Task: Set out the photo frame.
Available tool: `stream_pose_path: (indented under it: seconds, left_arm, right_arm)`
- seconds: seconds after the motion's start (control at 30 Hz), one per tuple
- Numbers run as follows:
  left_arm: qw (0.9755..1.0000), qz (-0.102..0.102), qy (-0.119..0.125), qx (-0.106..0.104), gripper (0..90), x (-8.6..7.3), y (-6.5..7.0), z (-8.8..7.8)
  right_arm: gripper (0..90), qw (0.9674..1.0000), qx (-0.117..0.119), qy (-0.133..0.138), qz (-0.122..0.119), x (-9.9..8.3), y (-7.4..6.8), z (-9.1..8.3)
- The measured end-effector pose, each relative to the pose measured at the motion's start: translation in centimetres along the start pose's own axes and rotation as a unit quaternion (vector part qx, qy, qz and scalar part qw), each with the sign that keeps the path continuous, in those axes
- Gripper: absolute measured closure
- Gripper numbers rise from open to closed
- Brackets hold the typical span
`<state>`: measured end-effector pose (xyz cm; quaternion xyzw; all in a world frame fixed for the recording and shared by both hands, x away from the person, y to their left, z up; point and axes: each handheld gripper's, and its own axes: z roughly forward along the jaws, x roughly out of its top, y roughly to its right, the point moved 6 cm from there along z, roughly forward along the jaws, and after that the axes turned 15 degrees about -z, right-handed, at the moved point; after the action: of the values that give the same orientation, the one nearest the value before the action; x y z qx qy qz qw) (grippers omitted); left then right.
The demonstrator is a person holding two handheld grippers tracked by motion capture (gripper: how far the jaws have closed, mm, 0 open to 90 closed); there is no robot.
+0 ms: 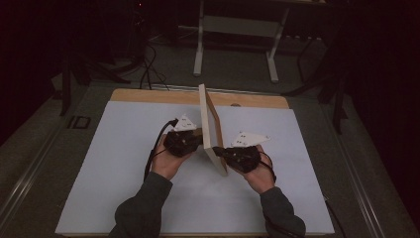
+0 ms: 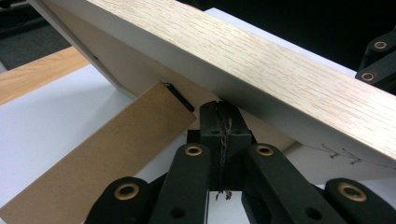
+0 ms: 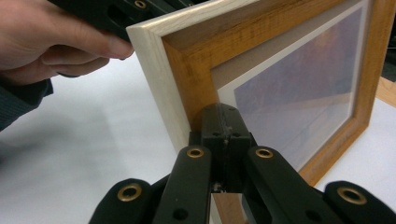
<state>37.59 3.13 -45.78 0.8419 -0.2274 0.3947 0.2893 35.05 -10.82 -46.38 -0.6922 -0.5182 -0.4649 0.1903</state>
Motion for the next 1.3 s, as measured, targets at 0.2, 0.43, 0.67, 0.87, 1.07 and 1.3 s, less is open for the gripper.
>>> stream_pose_path:
  seconds: [0.2,0.43,0.67,0.87,1.07,1.3]
  left_arm:
    - [0.9998,-0.008,-0.004,-0.019,90.0,0.2,-0.4,0.0]
    - [0.9995,-0.012,-0.001,-0.028,90.0,0.5,-1.2,0.1]
    - [0.9994,-0.015,-0.005,-0.032,90.0,1.1,-1.8,0.2]
    - [0.9985,-0.031,-0.002,-0.044,90.0,1.5,-2.6,0.4]
    - [0.9972,-0.042,0.002,-0.062,90.0,1.5,-3.4,0.4]
    - [0.9966,-0.041,0.007,-0.071,90.0,1.6,-4.0,0.4]
  right_arm:
    - [90.0,1.0000,0.000,-0.001,0.003,0.1,0.0,0.2]
    - [90.0,1.0000,-0.002,0.001,0.005,0.5,0.1,0.8]
    - [90.0,0.9999,-0.007,-0.003,0.008,0.8,0.1,1.5]
    - [90.0,0.9999,-0.010,-0.007,0.006,1.0,0.0,2.5]
    - [90.0,0.9998,-0.013,-0.006,0.012,1.3,0.0,3.1]
    - [90.0,0.9995,-0.027,-0.014,0.007,1.6,-0.1,3.6]
